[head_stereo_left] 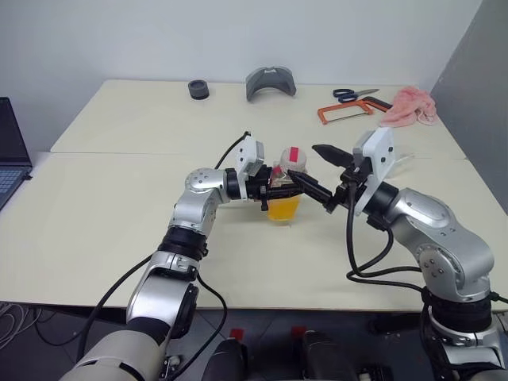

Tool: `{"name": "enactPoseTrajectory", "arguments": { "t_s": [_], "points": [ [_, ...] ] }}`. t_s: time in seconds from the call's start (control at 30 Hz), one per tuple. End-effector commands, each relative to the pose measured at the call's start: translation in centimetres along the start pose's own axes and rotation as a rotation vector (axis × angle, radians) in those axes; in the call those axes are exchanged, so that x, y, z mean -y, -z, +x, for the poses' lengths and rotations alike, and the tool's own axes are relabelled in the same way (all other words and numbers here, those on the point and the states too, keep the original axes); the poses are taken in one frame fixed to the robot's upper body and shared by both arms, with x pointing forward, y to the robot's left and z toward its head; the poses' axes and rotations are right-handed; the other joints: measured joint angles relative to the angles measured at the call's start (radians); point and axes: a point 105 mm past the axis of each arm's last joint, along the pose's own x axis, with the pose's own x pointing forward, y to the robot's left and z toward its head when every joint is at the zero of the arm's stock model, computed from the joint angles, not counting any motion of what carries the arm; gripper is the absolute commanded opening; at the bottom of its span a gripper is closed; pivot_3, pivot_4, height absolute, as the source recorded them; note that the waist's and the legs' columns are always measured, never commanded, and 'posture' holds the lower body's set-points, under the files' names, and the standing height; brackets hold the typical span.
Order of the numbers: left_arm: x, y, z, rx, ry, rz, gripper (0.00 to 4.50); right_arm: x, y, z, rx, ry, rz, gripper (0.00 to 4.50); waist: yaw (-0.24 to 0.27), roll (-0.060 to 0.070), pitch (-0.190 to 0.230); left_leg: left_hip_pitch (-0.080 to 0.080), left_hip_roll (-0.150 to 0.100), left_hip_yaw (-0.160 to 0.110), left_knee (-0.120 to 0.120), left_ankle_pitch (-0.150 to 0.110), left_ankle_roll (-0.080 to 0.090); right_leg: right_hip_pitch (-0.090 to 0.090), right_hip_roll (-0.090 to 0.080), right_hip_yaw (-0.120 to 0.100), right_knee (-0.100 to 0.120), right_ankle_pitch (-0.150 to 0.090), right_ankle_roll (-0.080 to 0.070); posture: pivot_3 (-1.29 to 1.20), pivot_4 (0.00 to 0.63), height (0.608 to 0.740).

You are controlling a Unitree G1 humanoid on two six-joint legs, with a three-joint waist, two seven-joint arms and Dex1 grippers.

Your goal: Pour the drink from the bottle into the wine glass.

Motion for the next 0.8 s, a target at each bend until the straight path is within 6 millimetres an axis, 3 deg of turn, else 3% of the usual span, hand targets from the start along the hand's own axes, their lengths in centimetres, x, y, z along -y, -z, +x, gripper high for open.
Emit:
{"name": "enactPoseTrajectory", "arguments": {
  "t_s": [0.03, 0.23, 0.47, 0.8],
  "points": [
    [-0.5, -1.8, 0.1, 0.048, -0.004, 0.057, 1.6, 0.7, -1.3, -0.7, 0.038, 0.039, -0.043, 3.96, 0.0, 0.0, 0.0, 0.0, 0.0, 0.0, 0.0, 0.0, 0.0, 0.0, 0.0, 0.0, 0.0, 0.0, 0.0, 0.0, 0.15, 0.74],
    [-0.5, -1.8, 0.1, 0.049, -0.002, 0.059, 1.6, 1.4, -1.2, -1.5, 0.026, 0.06, -0.035, 3.96, 0.0, 0.0, 0.0, 0.0, 0.0, 0.0, 0.0, 0.0, 0.0, 0.0, 0.0, 0.0, 0.0, 0.0, 0.0, 0.0, 0.15, 0.74],
    [-0.5, -2.0, 0.2, 0.068, -0.001, 0.049, 1.6, -0.9, -1.6, -2.1, 0.018, -0.087, -0.02, 3.96, 0.0, 0.0, 0.0, 0.0, 0.0, 0.001, 0.0, 0.0, 0.0, 0.0, 0.0, 0.0, 0.0, 0.0, 0.0, 0.0, 0.15, 0.74],
    [-0.2, -2.2, 0.2, 0.064, 0.043, 0.024, 1.6, -0.9, -3.1, 1.3, 0.094, -0.025, -0.065, 3.96, -0.001, 0.0, 0.0, 0.0, 0.0, 0.0, 0.0, 0.0, 0.0, 0.0, 0.001, 0.0, 0.0, 0.0, 0.0, 0.0, 0.15, 0.74]
  ]
}}
